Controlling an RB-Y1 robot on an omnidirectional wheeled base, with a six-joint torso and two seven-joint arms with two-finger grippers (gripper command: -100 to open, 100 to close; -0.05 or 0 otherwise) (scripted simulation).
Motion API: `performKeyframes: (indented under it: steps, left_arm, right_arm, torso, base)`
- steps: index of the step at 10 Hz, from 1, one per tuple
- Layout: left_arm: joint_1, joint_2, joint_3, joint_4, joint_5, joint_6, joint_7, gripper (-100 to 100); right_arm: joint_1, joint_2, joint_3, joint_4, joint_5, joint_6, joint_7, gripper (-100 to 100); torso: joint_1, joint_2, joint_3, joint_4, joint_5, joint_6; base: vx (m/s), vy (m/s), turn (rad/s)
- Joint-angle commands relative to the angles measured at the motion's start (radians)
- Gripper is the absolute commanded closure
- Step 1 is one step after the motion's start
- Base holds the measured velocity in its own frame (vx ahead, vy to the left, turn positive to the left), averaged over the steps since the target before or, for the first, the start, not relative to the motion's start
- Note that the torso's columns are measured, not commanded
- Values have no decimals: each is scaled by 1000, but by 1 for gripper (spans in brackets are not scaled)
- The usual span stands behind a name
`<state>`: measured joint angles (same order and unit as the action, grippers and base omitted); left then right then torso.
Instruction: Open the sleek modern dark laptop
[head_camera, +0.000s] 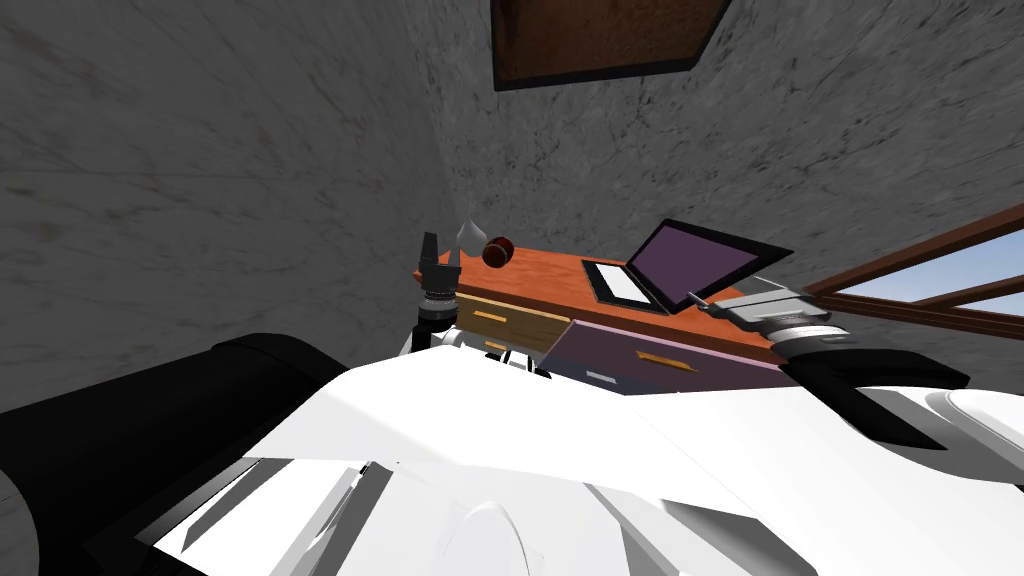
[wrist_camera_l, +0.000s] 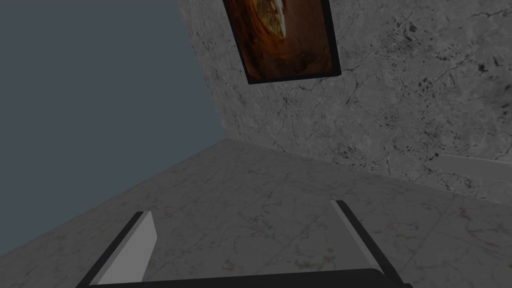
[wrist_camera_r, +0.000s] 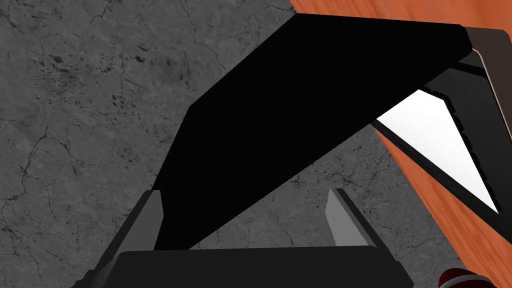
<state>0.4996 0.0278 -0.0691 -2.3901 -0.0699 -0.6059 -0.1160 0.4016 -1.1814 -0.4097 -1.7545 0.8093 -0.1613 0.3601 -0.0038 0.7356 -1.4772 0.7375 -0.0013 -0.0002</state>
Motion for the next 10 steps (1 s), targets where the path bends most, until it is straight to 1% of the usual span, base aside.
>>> performKeyframes:
  steps: [1,2,3,4,7,10]
  left_arm:
    - [0,0,0,0,0,0,0,0]
    - [0,0,0,0,0,0,0,0]
    - [0,0,0,0,0,0,0,0]
    - [0,0,0,0,0,0,0,0]
    - [0,0,0,0,0,0,0,0]
    - [0,0,0,0,0,0,0,0]
  right_arm:
    - [0,-2,0,1,0,0,-2,100]
    - [11,-5,1,-22,40,19,33,100]
    - [17,-7,2,-34,61,28,51,100]
    - [17,-7,2,-34,61,28,51,100]
    - [35,-13,6,-68,122,56,103,100]
    - [52,-18,10,-103,182,83,155,100]
  torso:
    - [1,2,1,0,0,0]
    - [2,5,3,1,0,0]
    - [5,3,3,-2,0,-1]
    - [6,0,1,-4,1,1]
    - [-2,-1,-1,-1,-1,1]
    - [3,3,1,1,2,1]
  base:
    - [9,4,-1]
    - [19,11,-31]
    - [12,46,1]
    - [-2,44,0]
    - [-4,34,-13]
    - [10,31,-16]
